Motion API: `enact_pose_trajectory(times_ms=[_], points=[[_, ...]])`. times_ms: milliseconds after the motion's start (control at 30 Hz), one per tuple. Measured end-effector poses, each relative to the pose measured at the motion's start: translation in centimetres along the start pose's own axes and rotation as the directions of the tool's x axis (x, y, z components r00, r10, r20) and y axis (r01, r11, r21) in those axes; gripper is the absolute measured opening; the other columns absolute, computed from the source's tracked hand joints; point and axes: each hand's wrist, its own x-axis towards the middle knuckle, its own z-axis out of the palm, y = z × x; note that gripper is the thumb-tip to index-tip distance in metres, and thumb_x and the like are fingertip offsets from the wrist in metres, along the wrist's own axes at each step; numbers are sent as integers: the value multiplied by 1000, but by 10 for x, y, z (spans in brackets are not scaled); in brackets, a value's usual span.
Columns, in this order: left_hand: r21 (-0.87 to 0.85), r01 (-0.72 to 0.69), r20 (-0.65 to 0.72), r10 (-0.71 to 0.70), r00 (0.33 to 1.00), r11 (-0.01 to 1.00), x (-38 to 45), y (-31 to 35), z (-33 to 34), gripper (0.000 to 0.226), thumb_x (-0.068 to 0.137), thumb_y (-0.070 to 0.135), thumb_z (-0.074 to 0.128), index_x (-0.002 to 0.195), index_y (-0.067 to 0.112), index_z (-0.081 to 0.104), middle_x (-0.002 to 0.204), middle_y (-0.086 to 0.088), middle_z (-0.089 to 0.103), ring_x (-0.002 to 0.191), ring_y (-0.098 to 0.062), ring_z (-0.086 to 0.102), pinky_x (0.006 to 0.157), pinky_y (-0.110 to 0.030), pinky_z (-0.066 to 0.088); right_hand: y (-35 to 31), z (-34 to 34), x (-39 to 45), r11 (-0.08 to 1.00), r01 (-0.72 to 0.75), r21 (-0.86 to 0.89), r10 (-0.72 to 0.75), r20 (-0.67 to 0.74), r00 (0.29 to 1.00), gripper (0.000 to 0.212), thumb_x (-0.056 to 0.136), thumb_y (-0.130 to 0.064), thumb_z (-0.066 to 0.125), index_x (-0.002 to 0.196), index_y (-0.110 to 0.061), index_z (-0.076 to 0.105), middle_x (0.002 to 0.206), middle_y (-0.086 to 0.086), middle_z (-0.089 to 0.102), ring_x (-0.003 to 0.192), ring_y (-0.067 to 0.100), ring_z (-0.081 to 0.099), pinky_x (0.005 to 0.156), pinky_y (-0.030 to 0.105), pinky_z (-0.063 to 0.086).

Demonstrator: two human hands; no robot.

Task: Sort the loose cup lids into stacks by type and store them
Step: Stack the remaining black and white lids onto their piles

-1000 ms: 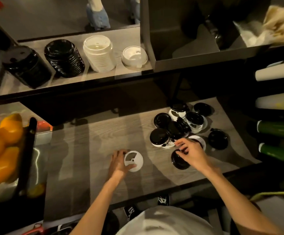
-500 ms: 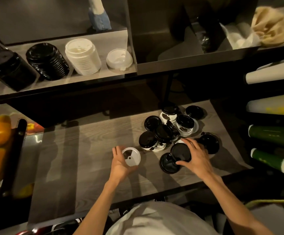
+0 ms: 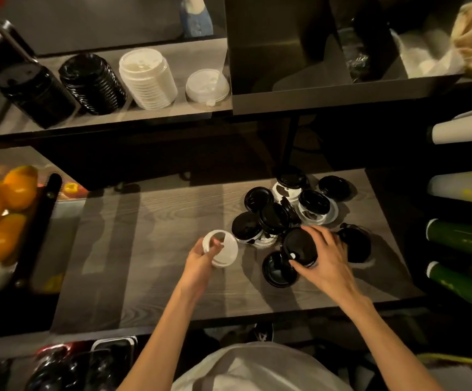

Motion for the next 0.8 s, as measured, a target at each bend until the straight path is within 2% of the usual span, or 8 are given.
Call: enact_pose_trajectory(times_ms=[133,267,333,433,500,633,733,800], points=[[-125,77,69,-69,995,989,-10,13,9,29,96,15,67,124,12,60,122,-12,72,113,-28,66,99,-47,52,-33,-12,4,977,25,211,-29,17,999,85,77,-46,87,149,-27,47,149,-11,36,131,4,33,114,37,35],[-129,55,114,-41,993,990,-14,35,13,39,98,13,65,135,18,55,129,-14,69,110,-28,68,90,-44,54,-68,-21,20,943,61,327,-90,74,993,83,80,-45,85,151,-32,44,150,-16,34,137,3,36,111,17,31],[-135,-1,155,22,988,991,-17,51,10,39,100,12,58,138,22,58,127,-11,71,111,-28,70,95,-47,53,-89,-28,31,920,77,384,-116,78,990,80,80,-44,85,149,-34,45,147,-18,33,135,-2,37,105,6,31],[-130,-71,195,96,976,989,-26,83,-3,47,102,5,48,140,31,60,129,-10,70,118,-30,67,101,-50,50,-126,-46,54,893,142,426,-175,39,984,76,79,-48,85,145,-37,50,140,-21,39,129,-6,43,106,12,39],[-101,-139,165,154,974,985,-29,110,-18,54,98,-1,43,137,33,62,129,-6,71,120,-27,66,101,-48,50,-155,-62,77,869,217,444,-249,14,968,76,79,-50,84,145,-36,50,136,-22,43,129,-6,46,106,14,42],[-71,-313,22,315,949,947,-33,166,-60,55,92,-8,42,133,19,64,126,-6,73,125,-23,63,96,-37,51,-222,-96,133,817,360,450,-391,-27,920,78,79,-55,80,148,-36,50,138,-21,46,131,-4,46,108,20,42],[-20,-411,-103,407,907,911,-37,212,-100,49,95,-5,45,133,19,63,126,-1,73,121,-15,66,103,-42,49,-289,-115,185,781,441,443,-486,-12,874,76,81,-53,80,148,-37,48,136,-22,46,124,-5,46,100,14,41],[15,-459,-210,452,867,888,-39,240,-124,44,97,-1,47,130,21,65,122,6,75,115,-7,68,105,-43,49,-332,-119,220,747,537,391,-564,-55,824,76,81,-53,81,147,-31,52,136,-15,50,124,0,49,101,17,44]])
